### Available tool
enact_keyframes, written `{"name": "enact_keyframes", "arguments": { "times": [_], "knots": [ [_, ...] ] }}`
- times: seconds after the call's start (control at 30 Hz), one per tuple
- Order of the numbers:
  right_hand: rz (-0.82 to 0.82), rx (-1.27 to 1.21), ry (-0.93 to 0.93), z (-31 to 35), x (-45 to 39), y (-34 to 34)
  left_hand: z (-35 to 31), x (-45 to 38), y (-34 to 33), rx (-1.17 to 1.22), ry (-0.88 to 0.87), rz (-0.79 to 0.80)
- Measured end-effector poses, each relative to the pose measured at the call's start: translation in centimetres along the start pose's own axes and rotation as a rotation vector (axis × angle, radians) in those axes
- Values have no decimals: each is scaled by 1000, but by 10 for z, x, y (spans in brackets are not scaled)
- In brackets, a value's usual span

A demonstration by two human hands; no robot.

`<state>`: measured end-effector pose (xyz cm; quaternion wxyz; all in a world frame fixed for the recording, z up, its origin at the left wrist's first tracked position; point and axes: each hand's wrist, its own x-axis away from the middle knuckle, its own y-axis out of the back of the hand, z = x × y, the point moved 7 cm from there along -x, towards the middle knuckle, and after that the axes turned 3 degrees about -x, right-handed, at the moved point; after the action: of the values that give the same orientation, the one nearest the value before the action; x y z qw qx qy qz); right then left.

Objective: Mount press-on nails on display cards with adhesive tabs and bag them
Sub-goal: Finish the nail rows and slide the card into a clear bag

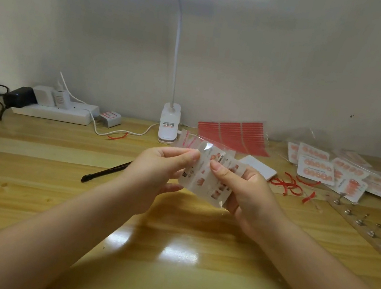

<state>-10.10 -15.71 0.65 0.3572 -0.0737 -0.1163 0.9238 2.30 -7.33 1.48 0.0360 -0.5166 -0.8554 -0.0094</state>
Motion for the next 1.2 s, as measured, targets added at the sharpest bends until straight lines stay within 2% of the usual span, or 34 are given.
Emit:
{"name": "enact_keyframes", "arguments": {
  "times": [0.27,0.43,0.7,0.87,1.03,1.1,1.2],
  "knots": [
    [-40,-48,-4,-1,2,-1,-6,-6,13,-217,-3,-12],
    [-16,-53,-14,-2,3,-3,-3,-4,13,-85,-55,-66],
    [16,101,-1,3,0,1,-2,-7,12,-173,-16,27],
    [-137,281,114,26,-3,19,-7,-9,10,-377,-75,34],
    [2,430,31,20,-1,10,-5,-4,-4,-568,-115,139],
    [-23,437,23,14,-1,12,-8,-4,-3,-584,-169,77],
    [-71,352,-8,7,-2,17,-20,-4,19,-590,-294,-216]
  ]
}}
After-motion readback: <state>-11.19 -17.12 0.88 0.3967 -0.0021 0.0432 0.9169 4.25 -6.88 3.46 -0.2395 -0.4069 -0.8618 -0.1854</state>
